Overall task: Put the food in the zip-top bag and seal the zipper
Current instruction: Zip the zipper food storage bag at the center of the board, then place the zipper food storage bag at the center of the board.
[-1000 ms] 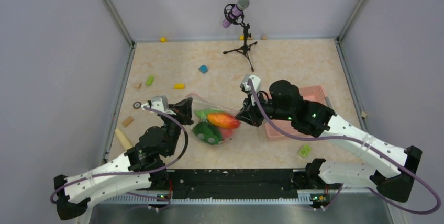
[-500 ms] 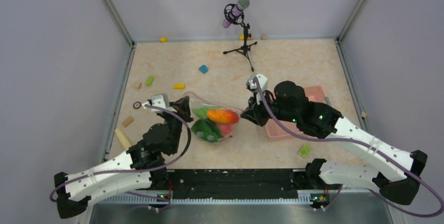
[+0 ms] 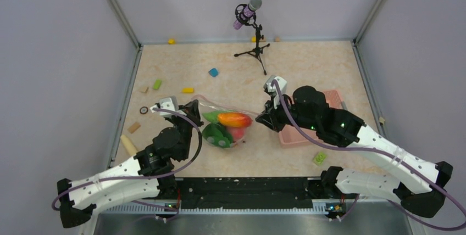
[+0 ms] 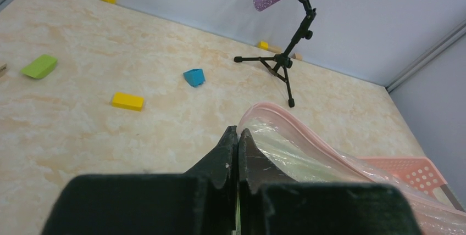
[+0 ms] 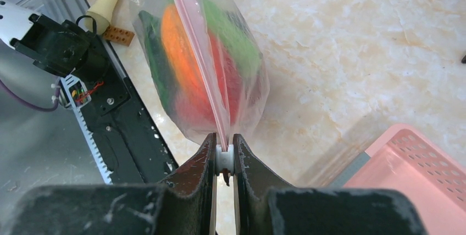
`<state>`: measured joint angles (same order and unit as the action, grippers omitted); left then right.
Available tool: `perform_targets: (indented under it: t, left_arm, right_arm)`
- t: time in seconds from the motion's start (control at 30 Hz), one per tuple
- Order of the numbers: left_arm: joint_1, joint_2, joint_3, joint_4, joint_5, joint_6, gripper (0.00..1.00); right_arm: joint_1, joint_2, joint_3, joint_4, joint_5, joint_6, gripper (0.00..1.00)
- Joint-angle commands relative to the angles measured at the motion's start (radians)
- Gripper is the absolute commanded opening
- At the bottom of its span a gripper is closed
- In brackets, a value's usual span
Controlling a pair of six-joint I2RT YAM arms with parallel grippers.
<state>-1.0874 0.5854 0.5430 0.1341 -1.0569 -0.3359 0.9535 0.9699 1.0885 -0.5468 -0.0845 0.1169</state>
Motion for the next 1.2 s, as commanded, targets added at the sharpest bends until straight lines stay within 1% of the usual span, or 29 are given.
perform_targets:
  t: [0.0,0.07,0.1,0.13,0.17,0.2,0.23,0.3,0.33,0.37,0.4,0.43,0.57,0.7,0.77,0.83,0.93,1.07,1.17]
  left_arm:
    - [0.043,-0.014,0.045,-0.02,-0.199,0.03,0.0]
    - [0.043,-0.014,0.039,-0.004,-0.125,0.042,0.0]
    - [0.044,-0.013,0.037,0.005,-0.089,0.049,0.0]
    - [0.043,-0.013,0.036,0.012,-0.05,0.054,0.0]
    - [0.043,-0.011,0.033,0.02,-0.016,0.056,0.0]
    - [0.044,-0.009,0.033,0.024,0.006,0.057,0.0]
    - [0.044,-0.008,0.034,0.027,0.024,0.057,0.0]
    - [0.043,0.0,0.034,0.033,0.038,0.057,0.0]
    - [0.044,0.004,0.033,0.034,0.041,0.057,0.0]
    - [0.043,0.009,0.034,0.034,0.044,0.057,0.0]
    - [0.043,0.013,0.036,0.036,0.044,0.059,0.0]
    - [0.044,0.018,0.038,0.035,0.042,0.06,0.0]
    - [0.045,0.028,0.041,0.038,0.021,0.061,0.0]
    - [0.046,0.037,0.05,0.031,-0.02,0.05,0.0]
    - [0.045,0.045,0.067,0.002,-0.042,0.029,0.0]
    - [0.044,0.055,0.096,-0.047,-0.012,0.0,0.0]
    - [0.046,0.056,0.119,-0.069,0.089,0.003,0.0]
    - [0.044,0.013,0.146,-0.069,0.346,0.061,0.0]
    - [0.044,-0.047,0.204,-0.116,0.506,0.058,0.0]
  right_arm:
    - [-0.002,-0.07,0.051,-0.067,0.03,0.008,0.06]
    - [-0.002,-0.059,0.05,-0.063,0.014,0.006,0.07]
    - [-0.002,-0.052,0.05,-0.059,0.005,0.004,0.08]
    - [-0.002,-0.045,0.049,-0.055,-0.005,0.003,0.12]
    - [-0.002,-0.039,0.048,-0.048,-0.017,0.001,0.19]
    - [-0.002,-0.033,0.046,-0.04,-0.029,-0.001,0.3]
    - [-0.002,-0.03,0.038,-0.024,-0.036,-0.002,0.43]
    - [-0.002,-0.032,0.013,0.028,-0.046,-0.003,0.68]
    - [-0.002,-0.034,0.003,0.058,-0.041,0.0,0.77]
    - [-0.002,-0.037,-0.006,0.083,-0.037,0.004,0.85]
    - [-0.002,-0.042,-0.013,0.106,-0.036,0.007,0.91]
    - [-0.002,-0.047,-0.018,0.122,-0.033,0.008,0.93]
    - [-0.002,-0.097,-0.042,0.166,0.004,0.017,0.94]
    - [-0.001,-0.168,-0.071,0.213,0.079,0.047,0.94]
    - [-0.002,-0.201,-0.086,0.231,0.118,0.058,0.94]
    - [-0.001,-0.234,-0.094,0.245,0.146,0.067,0.95]
    - [-0.002,-0.263,-0.101,0.254,0.169,0.074,0.97]
    - [-0.002,-0.287,-0.1,0.239,0.221,0.093,0.99]
    - [-0.002,-0.3,-0.094,0.219,0.292,0.108,0.99]
